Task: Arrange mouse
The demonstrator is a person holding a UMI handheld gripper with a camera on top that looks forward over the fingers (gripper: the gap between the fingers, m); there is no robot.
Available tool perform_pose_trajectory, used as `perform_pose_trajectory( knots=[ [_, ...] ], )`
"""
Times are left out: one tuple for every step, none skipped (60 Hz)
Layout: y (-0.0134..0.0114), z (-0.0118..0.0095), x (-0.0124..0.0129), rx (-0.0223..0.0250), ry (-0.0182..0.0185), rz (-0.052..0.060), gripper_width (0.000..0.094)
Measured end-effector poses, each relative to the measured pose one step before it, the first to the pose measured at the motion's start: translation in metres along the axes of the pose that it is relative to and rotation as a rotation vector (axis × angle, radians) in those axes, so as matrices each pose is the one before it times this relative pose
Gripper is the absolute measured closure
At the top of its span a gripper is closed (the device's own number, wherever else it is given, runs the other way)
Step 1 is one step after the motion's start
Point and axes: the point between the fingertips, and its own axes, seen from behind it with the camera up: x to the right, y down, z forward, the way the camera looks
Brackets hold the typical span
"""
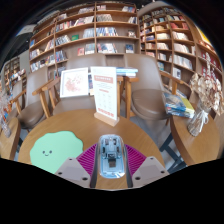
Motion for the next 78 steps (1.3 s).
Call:
perform_pose_trajectory(
  knots=[
    [-0.00357, -0.00336, -0.00925, 0.00544, -0.00857, -0.0006, 0.0528],
    [-0.00295, -0.00330, -0.00952, 0.00332, -0.00825, -0.0006, 0.0527],
    [-0.00283, -0.00269, -0.00985, 0.00267, -0.00845, 0.0009, 0.0526],
    [-0.00269, -0.00303, -0.01020, 0.00240, -0.00935, 0.0033, 0.0526],
    [-0.00292, -0.00133, -0.01309, 0.00306, -0.00950, 0.0034, 0.0526],
    [-0.00245, -0.00114, -0.01157, 0.00316, -0.01347, 0.0001, 0.0525],
    [-0.00171, -0.00083, -0.01172, 0.00413, -0.01433, -0.0019, 0.0526],
    [-0.00136, -0.00013, -0.01121, 0.00332, -0.01150, -0.0027, 0.0527],
    [-0.00069, 0.00082, -0.01024, 0.00199, -0.00816, -0.0022, 0.0526],
    [-0.00009, 0.00121, -0.00936, 0.00070, -0.00525, -0.0026, 0.0527],
    [0.00087, 0.00199, -0.00942, -0.00068, -0.00377, -0.0045, 0.0527],
    [0.00160, 0.00234, -0.00885, -0.00242, -0.00278, -0.0060, 0.0527],
    [0.00223, 0.00296, -0.00846, -0.00395, -0.00200, -0.0057, 0.0527],
    [0.00227, 0.00390, -0.00944, -0.00503, -0.00068, -0.0027, 0.0527],
    [0.00302, 0.00361, -0.00770, -0.00656, -0.00153, -0.0023, 0.0527],
    [0.00321, 0.00370, -0.00740, -0.00557, -0.00158, -0.0023, 0.0527],
    [0.00306, 0.00370, -0.00717, -0.00505, -0.00186, -0.0039, 0.0526],
    [0.00341, 0.00394, -0.00699, -0.00497, -0.00251, -0.0055, 0.0527],
    [0.00358, 0.00429, -0.00633, -0.00500, -0.00277, -0.0055, 0.0527],
    [0.00379, 0.00387, -0.00573, -0.00471, -0.00193, -0.0038, 0.0526],
    [0.00537, -0.00213, -0.00365, -0.00292, -0.00492, -0.0027, 0.0527],
    [0.00281, 0.00523, -0.00491, -0.00280, 0.00281, -0.0020, 0.0527],
    [0.00338, 0.00416, -0.00253, -0.00454, 0.00255, -0.0033, 0.0527],
    [0.00366, 0.00314, -0.00199, -0.00535, 0.00448, -0.0027, 0.0527],
    [0.00382, 0.00310, -0.00148, -0.00543, 0.00623, -0.0011, 0.0527],
    [0.00388, 0.00264, -0.00105, -0.00550, 0.00642, 0.0001, 0.0528],
    [0.00363, 0.00247, -0.00071, -0.00487, 0.00630, -0.0004, 0.0528],
    [0.00363, 0.00145, 0.00001, -0.00331, 0.00324, -0.0027, 0.0527],
    [0.00283, 0.00143, -0.00061, -0.00122, 0.00455, -0.0020, 0.0526],
    [0.00224, 0.00137, -0.00065, -0.00050, 0.00407, -0.0020, 0.0523],
    [0.00180, 0.00144, -0.00067, 0.00030, 0.00258, -0.0003, 0.0500],
    [0.00117, 0.00097, -0.00099, 0.00097, 0.00062, 0.0009, 0.0491],
    [0.00128, 0.00101, -0.00137, 0.00004, -0.00256, 0.0003, 0.0482],
    [0.00096, 0.00192, 0.00025, -0.00285, -0.00351, 0.0020, 0.0466],
    [0.00179, 0.00027, -0.00047, -0.00253, -0.00190, 0.0036, 0.0453],
    [-0.00006, -0.00064, -0.00008, 0.00336, -0.00026, 0.0033, 0.0439],
    [-0.00073, -0.00074, -0.00024, 0.00490, -0.00160, 0.0035, 0.0428],
    [-0.00001, -0.00150, 0.00048, 0.00019, 0.00128, 0.0037, 0.0407],
    [-0.00022, -0.00195, 0.00100, -0.00011, 0.00312, 0.0041, 0.0367],
    [-0.00093, -0.00260, 0.00140, 0.00152, 0.00526, 0.0051, 0.0308],
    [-0.00154, -0.00363, 0.00143, 0.00306, 0.00655, 0.0057, 0.0248],
    [-0.00218, -0.00552, 0.00075, 0.00553, 0.00537, 0.0048, 0.0187],
    [-0.00277, -0.00503, 0.00087, 0.00874, 0.00256, 0.0051, 0.0140],
    [-0.00367, -0.00568, 0.00090, 0.01091, 0.00057, 0.0045, 0.0098],
    [-0.00409, -0.00659, 0.00057, 0.01269, -0.00092, 0.0038, 0.0075],
    [-0.00401, -0.00743, 0.00040, 0.01313, -0.00177, 0.0034, 0.0073],
    [-0.00542, -0.00545, 0.00194, 0.00939, -0.00276, 0.0032, 0.0084],
    [-0.00244, -0.00987, 0.00045, 0.01272, -0.00203, 0.0008, 0.0090],
    [-0.00164, -0.01052, 0.00117, 0.00585, 0.00072, -0.0010, 0.0092],
    [-0.00134, -0.01013, 0.00191, 0.00624, 0.00108, -0.0033, 0.0089],
    [-0.00118, -0.01052, 0.00149, 0.00642, 0.00073, -0.0042, 0.0090],
    [-0.00132, -0.01143, 0.00159, 0.00810, 0.00054, -0.0039, 0.0087],
    [-0.00112, -0.01182, 0.00174, 0.00920, 0.00208, -0.0030, 0.0084],
    [-0.00102, -0.01230, 0.00202, 0.01048, 0.00247, -0.0026, 0.0084],
    [-0.00129, -0.01008, 0.00203, 0.01162, 0.00068, -0.0028, 0.0083],
    [0.00008, -0.01427, 0.00072, 0.00902, 0.00131, -0.0054, 0.0087],
    [-0.00021, -0.01086, 0.00034, 0.00821, -0.00269, -0.0054, 0.0088],
    [0.00088, -0.01218, 0.00129, 0.00844, -0.00320, -0.0060, 0.0086],
    [0.00104, -0.01198, 0.00193, 0.00754, -0.00136, -0.0049, 0.0087],
    [0.00119, -0.01170, 0.00225, 0.00720, 0.00082, -0.0038, 0.0088],
    [0.00173, -0.01158, 0.00189, 0.00626, 0.00016, -0.0038, 0.0088],
    [0.00195, -0.01105, 0.00119, 0.00556, -0.00164, -0.0035, 0.0088],
    [0.00224, -0.01071, 0.00090, 0.00478, -0.00269, -0.0022, 0.0087],
    [0.00261, -0.01032, 0.00137, 0.00402, -0.00212, 0.0000, 0.0089],
    [0.00299, -0.00978, 0.00190, 0.00231, -0.00005, 0.0005, 0.0088],
    [0.00289, -0.00840, 0.00069, 0.00063, 0.00081, 0.0003, 0.0086],
    [0.00350, -0.00856, 0.00170, -0.00149, 0.00049, 0.0019, 0.0087],
    [0.00430, -0.00867, 0.00197, -0.00166, 0.00101, 0.0027, 0.0090],
    [0.00365, -0.00873, 0.00209, -0.00044, 0.00233, 0.0038, 0.0090],
    [0.00329, -0.00820, 0.00209, 0.00164, 0.00351, 0.0021, 0.0089],
    [0.00533, -0.01004, 0.00274, 0.00435, 0.00180, -0.0016, 0.0088],
    [0.00266, -0.00724, 0.00192, 0.00351, 0.00208, -0.0037, 0.0088],
    [0.00231, -0.00699, 0.00142, 0.00241, 0.00171, -0.0056, 0.0088],
    [0.00258, -0.00596, 0.00211, 0.00280, 0.00236, -0.0061, 0.0087],
    [0.00311, -0.00593, 0.00239, 0.00239, 0.00387, -0.0053, 0.0087],
    [0.00267, -0.00549, 0.00225, 0.00259, 0.00493, -0.0027, 0.0088],
    [0.00269, -0.00474, 0.00200, 0.00218, 0.00434, -0.0004, 0.0088],
    [0.00388, -0.00709, 0.00221, 0.00242, 0.00209, 0.0008, 0.0088]
  ],
)
